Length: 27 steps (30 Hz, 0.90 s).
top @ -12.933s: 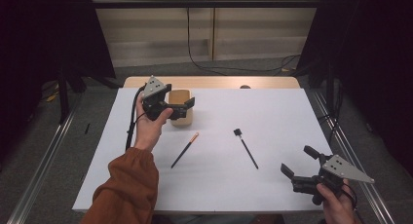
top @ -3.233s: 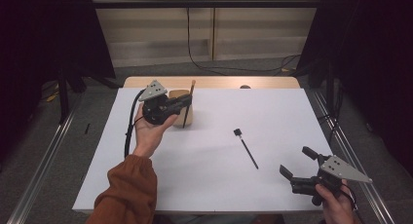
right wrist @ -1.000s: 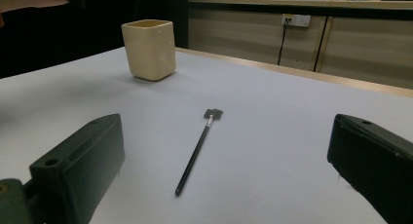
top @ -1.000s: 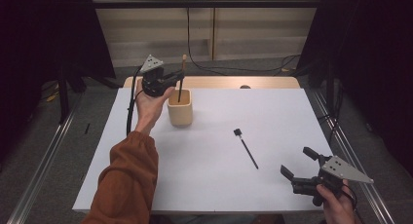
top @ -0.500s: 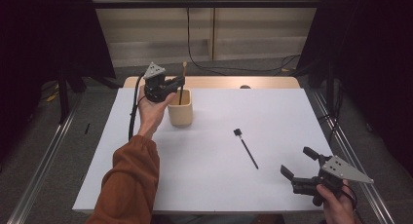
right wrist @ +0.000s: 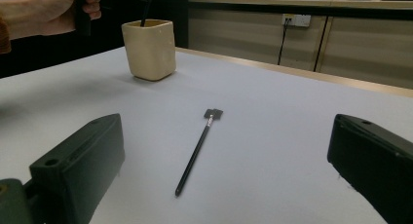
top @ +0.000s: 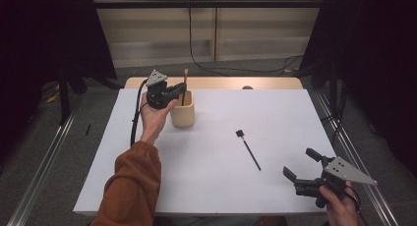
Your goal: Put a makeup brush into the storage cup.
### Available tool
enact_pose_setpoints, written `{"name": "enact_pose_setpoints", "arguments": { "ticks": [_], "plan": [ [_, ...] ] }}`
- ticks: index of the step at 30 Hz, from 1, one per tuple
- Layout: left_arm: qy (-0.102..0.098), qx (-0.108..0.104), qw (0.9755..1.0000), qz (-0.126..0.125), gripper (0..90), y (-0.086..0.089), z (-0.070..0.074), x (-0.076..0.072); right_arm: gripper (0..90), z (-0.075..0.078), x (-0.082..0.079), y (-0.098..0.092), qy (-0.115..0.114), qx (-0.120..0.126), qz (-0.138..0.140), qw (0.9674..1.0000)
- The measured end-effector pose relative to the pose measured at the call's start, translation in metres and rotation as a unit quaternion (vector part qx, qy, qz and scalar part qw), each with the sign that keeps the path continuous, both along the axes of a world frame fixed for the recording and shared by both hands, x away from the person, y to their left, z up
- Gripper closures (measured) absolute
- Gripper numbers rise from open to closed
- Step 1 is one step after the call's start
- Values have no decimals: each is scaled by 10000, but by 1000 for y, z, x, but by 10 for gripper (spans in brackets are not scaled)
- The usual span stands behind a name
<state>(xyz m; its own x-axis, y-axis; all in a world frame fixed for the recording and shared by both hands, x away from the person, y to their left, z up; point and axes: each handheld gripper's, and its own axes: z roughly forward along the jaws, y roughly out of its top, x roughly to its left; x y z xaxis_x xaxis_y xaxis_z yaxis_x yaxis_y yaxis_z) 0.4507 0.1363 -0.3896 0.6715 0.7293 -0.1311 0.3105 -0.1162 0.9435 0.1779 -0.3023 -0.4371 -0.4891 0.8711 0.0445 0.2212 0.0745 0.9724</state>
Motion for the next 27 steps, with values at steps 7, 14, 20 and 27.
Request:
{"name": "enact_pose_setpoints", "arguments": {
  "ticks": [7, 14, 20, 27],
  "plan": [
    [44, 59, 10000, -20, 837, 1, -7, -1, 0, 0, 0, 0, -1, -7, 4, 10000],
    [66, 44, 10000, -22, 837, 0, -9, -1, 0, 0, 0, 0, 0, -6, 1, 10000],
    [184, 10, 9998, -84, 823, 0, -13, -1, 0, 0, 0, 0, 0, -4, 3, 10000],
    [217, 68, 9997, -63, 689, 0, -14, -1, 0, 0, 0, 0, -4, -4, 5, 10000]
  ]
}}
